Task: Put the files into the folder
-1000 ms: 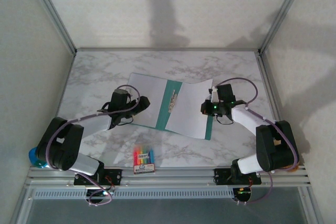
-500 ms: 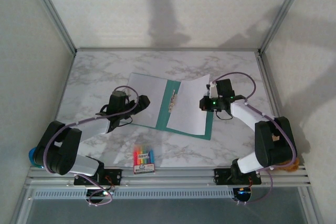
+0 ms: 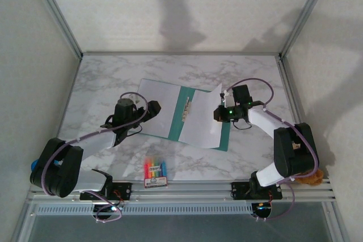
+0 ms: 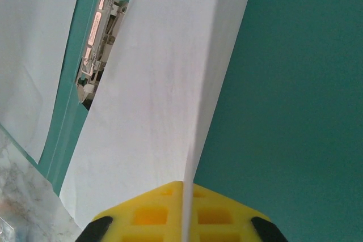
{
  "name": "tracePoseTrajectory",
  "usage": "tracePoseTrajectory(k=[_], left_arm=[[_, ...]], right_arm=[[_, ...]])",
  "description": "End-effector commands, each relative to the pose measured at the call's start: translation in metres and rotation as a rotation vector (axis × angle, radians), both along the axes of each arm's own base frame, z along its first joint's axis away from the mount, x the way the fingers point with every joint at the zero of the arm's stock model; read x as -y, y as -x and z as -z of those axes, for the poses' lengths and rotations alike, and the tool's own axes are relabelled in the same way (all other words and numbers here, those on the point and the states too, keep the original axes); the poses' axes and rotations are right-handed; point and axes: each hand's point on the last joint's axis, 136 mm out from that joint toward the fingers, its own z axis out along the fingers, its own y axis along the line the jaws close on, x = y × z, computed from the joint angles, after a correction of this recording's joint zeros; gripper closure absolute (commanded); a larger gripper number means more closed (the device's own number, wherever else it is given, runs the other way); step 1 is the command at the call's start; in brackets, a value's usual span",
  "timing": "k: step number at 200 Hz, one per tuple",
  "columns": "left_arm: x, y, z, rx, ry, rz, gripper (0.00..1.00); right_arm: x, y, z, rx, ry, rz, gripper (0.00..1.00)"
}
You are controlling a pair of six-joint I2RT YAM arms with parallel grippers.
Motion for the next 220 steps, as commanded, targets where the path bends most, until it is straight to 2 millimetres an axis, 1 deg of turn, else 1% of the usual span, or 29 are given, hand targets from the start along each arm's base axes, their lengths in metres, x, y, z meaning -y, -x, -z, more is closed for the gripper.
tracePoseTrajectory(k=[1,21,46,63,94,122,155,205,220], left_arm=[[0.001,-0.001,-0.004,0.040,-0.007,0.017,0.00],[0.002,-0.001,-0.001,0.025,0.003,0.022,0.00],[0.004,-0.002,0.004,0.005,0.010,0.023,0.01],[0.005,-0.003,0.005,0.005,0.012,0.024,0.00],[0.004,-0.003,0.005,0.005,0.006,0.021,0.00],[0.002,-0.004,0.010,-0.003,-0.005,0.015,0.00],[0.003,-0.004,0.016,-0.015,-0.006,0.025,0.01],[0.005,-0.007,0.012,-0.016,0.002,0.029,0.00],[0.006,-0.007,0.012,-0.018,0.002,0.031,0.01]], right_arm=[[0.000,-0.005,-0.007,0.009,-0.002,-0.018,1.00],[0.003,-0.011,-0.010,0.043,0.011,-0.004,1.00],[0.000,-0.018,-0.014,0.108,-0.009,-0.008,1.00],[0.003,-0.024,-0.015,0.153,0.009,-0.005,1.00],[0.002,-0.027,-0.019,0.193,0.003,-0.019,1.00],[0.001,-0.020,-0.018,0.187,-0.005,-0.034,1.00],[0.000,-0.010,-0.029,0.247,-0.028,-0.057,1.00],[0.006,0.001,-0.030,0.231,-0.018,-0.038,1.00],[0.006,-0.001,-0.029,0.238,-0.015,-0.034,1.00]])
